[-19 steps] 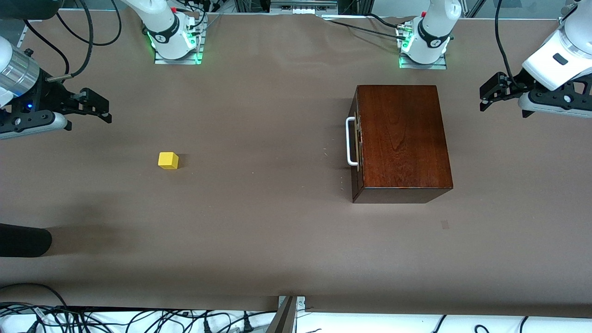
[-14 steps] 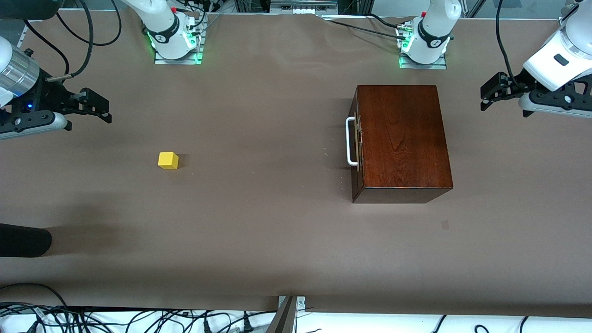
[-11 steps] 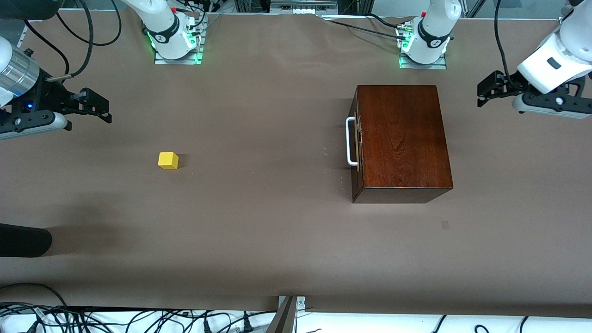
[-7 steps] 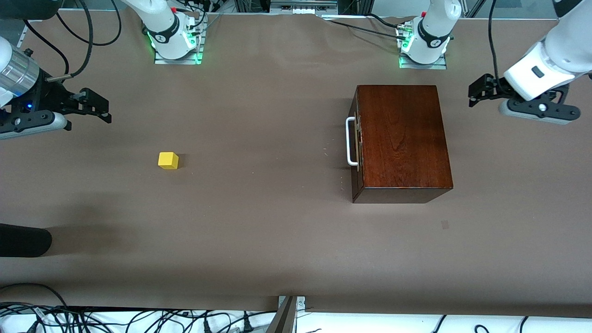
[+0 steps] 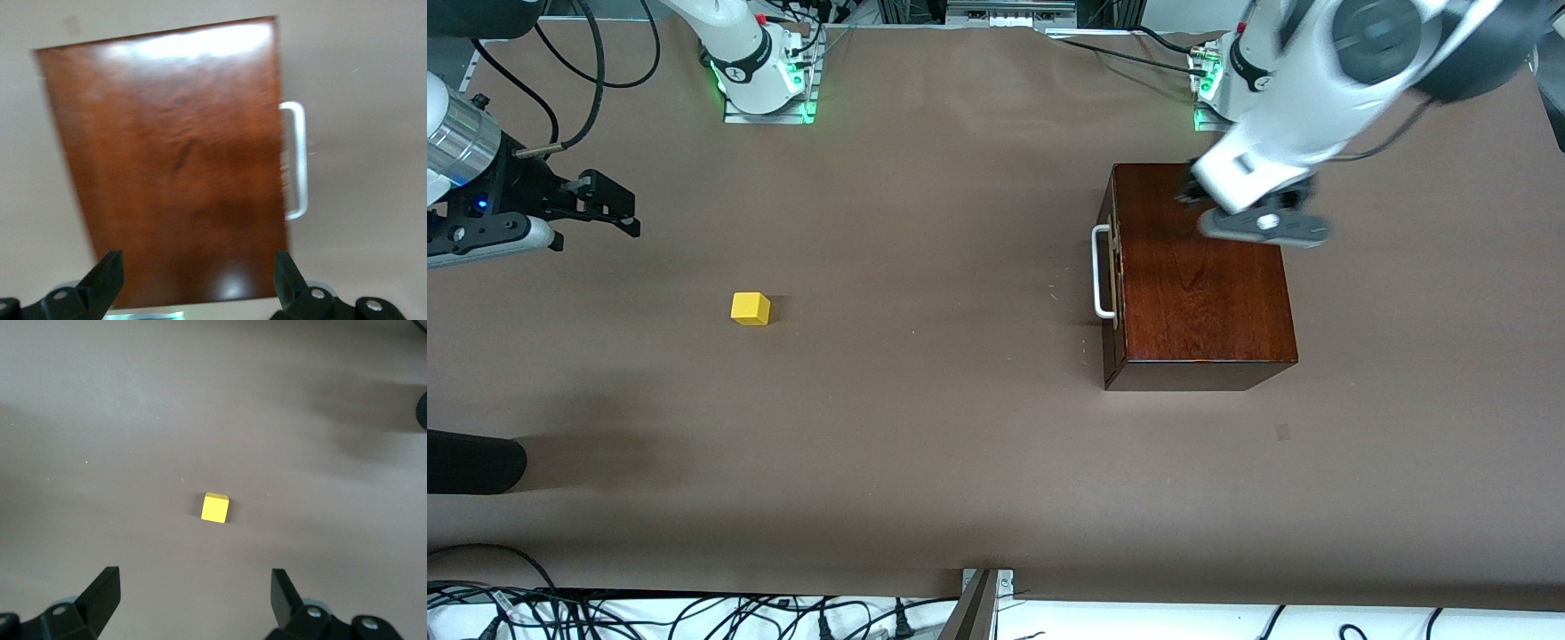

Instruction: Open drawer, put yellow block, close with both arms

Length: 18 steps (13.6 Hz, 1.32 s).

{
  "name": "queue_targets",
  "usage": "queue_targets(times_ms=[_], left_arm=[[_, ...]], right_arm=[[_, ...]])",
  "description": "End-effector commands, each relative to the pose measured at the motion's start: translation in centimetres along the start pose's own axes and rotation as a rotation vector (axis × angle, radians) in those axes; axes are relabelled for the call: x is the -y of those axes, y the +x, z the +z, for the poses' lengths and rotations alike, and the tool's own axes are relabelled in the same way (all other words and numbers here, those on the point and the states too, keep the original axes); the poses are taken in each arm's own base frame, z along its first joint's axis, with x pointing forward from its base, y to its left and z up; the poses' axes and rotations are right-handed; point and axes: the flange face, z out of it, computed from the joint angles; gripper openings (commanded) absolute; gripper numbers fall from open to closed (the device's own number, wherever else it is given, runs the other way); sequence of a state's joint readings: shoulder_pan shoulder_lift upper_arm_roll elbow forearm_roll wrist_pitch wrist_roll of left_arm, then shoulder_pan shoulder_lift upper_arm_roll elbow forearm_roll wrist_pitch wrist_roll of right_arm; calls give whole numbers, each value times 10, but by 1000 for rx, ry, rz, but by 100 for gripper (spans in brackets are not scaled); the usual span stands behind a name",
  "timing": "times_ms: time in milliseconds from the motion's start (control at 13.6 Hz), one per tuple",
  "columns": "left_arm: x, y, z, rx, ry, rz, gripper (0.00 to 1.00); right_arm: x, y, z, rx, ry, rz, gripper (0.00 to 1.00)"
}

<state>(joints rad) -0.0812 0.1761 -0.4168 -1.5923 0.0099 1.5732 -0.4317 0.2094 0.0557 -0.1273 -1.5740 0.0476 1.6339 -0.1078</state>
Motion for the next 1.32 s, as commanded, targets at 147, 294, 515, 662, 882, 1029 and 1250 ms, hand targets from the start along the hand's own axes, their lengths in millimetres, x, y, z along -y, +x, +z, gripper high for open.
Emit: queue_targets(times_ms=[147,294,515,662,882,1029,1250], left_arm=[[-96,37,56,-43,48,-60,100],[-131,38,94,-61,95,-82,100],[-155,44,141,-96,173,-99,100],[-157,48,159,-98,207,-96,100],[-164,50,184,-105,255,-90,100],[-172,47,198,-116,284,-100,100],[-177,48,212,-119,283,-87,100]], right_arm=[[-2,1,-5,-2,-18,-14,100],[3,2,-11,-10,-32,-24,100],[4,2,-11,-7,-38,-22,100],[-1,3,-10,-3,-37,-11,100],[-5,5,-5,6,-36,-3,100],[-6,5,-3,11,-36,0,100],[-8,5,-2,12,-36,3,100]])
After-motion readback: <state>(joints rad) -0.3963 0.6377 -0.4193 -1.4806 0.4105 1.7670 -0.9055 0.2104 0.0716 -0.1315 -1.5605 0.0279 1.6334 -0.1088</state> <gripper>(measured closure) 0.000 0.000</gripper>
